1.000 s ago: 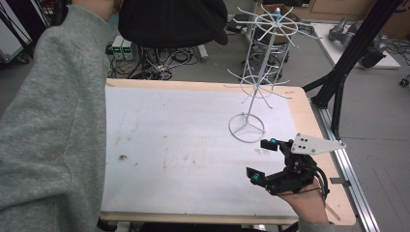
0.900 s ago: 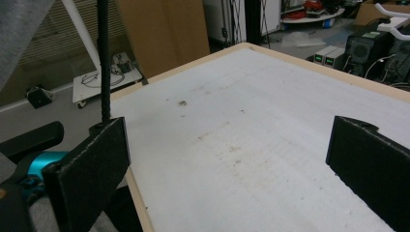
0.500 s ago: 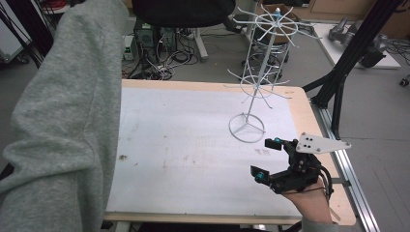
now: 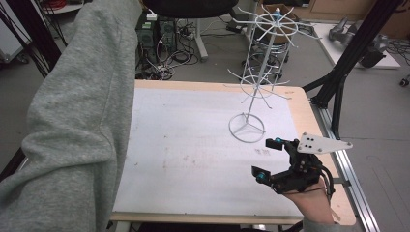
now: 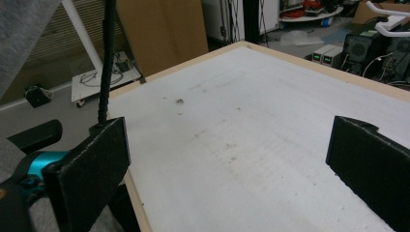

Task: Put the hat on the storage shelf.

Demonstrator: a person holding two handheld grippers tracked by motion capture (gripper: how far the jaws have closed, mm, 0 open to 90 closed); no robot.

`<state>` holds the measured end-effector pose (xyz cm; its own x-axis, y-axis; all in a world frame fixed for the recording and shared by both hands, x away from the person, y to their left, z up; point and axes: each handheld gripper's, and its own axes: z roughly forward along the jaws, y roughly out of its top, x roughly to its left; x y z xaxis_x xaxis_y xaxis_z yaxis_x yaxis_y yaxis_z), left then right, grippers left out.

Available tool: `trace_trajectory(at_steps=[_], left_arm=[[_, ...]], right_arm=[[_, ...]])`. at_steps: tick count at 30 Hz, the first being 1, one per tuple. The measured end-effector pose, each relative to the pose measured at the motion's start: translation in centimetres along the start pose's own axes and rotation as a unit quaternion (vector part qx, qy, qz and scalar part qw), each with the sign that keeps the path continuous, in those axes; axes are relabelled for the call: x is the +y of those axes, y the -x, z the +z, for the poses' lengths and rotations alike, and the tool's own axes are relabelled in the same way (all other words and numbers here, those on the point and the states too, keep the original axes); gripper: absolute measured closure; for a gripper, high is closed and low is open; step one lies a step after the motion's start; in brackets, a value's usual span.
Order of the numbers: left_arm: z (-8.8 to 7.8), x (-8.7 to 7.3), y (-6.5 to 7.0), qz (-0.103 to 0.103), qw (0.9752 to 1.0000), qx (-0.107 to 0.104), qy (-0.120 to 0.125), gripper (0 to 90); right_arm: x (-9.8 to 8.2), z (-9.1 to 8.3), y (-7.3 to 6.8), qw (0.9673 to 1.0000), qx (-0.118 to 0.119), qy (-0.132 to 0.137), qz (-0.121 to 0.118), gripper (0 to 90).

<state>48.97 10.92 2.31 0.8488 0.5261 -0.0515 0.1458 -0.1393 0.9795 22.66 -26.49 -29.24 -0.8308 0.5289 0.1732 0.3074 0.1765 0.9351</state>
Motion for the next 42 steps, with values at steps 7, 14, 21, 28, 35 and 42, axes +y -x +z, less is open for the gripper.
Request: trace_trajectory(at_steps=[7,14,21,28,35,42], left_arm=[[0.7,-0.1,0.7,-0.001,0.9999,-0.017,0.001,67.0],[1.5,-0.8,2.0,0.017,0.9995,-0.024,-0.011,66.9],[1.1,-1.6,3.2,0.035,0.9991,-0.022,-0.014,66.8],[0.6,-3.2,2.8,0.027,0.9993,-0.018,-0.020,66.6],[-0.8,-5.6,3.4,0.030,0.9993,-0.021,-0.010,66.0],[-1.3,-7.7,4.5,0.049,0.9988,-0.002,-0.007,64.9]], right_arm=[[-0.1,-0.1,0.1,1.0000,-0.003,0.001,0.005,0.8],[-0.1,0.0,0.1,1.0000,-0.004,-0.001,0.006,0.8],[-0.1,0.1,0.1,1.0000,-0.003,-0.001,0.005,0.8],[-0.1,0.3,0.0,1.0000,-0.003,-0.005,0.006,0.8],[-0.1,0.7,-0.2,1.0000,0.001,-0.008,0.005,0.8],[0.0,0.8,-0.3,1.0000,0.001,-0.008,0.004,0.8]])
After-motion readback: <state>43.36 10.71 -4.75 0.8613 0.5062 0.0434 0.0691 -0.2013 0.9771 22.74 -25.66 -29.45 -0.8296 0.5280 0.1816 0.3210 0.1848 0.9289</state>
